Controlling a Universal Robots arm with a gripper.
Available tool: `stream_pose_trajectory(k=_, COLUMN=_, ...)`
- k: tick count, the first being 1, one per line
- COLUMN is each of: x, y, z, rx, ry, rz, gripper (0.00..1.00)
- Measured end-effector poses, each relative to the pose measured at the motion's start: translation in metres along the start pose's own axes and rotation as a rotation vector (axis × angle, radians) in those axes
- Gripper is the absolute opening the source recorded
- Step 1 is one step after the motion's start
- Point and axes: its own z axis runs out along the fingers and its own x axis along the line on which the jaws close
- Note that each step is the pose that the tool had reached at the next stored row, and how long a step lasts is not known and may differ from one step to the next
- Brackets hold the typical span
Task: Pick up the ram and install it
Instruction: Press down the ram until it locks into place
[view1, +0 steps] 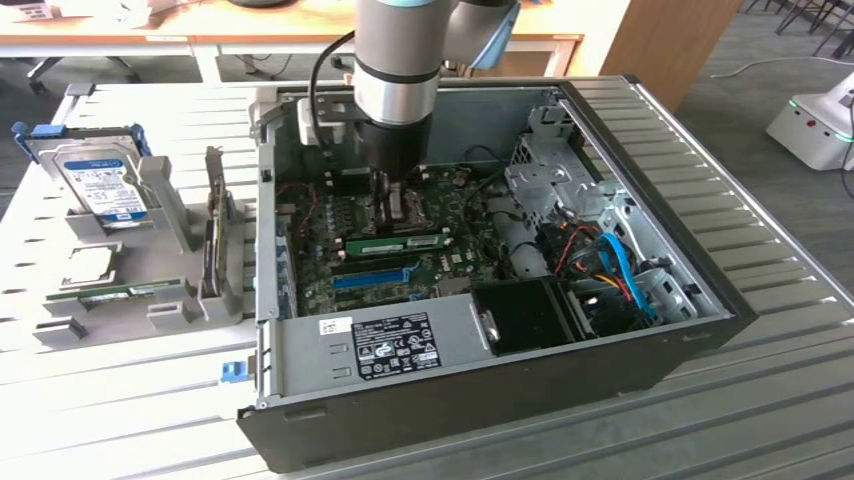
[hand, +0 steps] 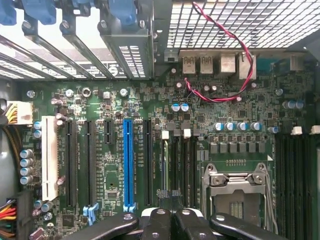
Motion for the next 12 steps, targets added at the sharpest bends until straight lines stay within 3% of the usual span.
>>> stream_pose_trajectory(k=6, x=0.0001, y=-0.0002, z=0.0078, rx=0.0, ry=0.0001, rz=0.0, gripper=0.11)
stream_pose_trajectory(k=12, x=0.0001, y=-0.0002, z=0.0087, rx=0.0, ry=-0.0001, rz=0.0, gripper=0.11)
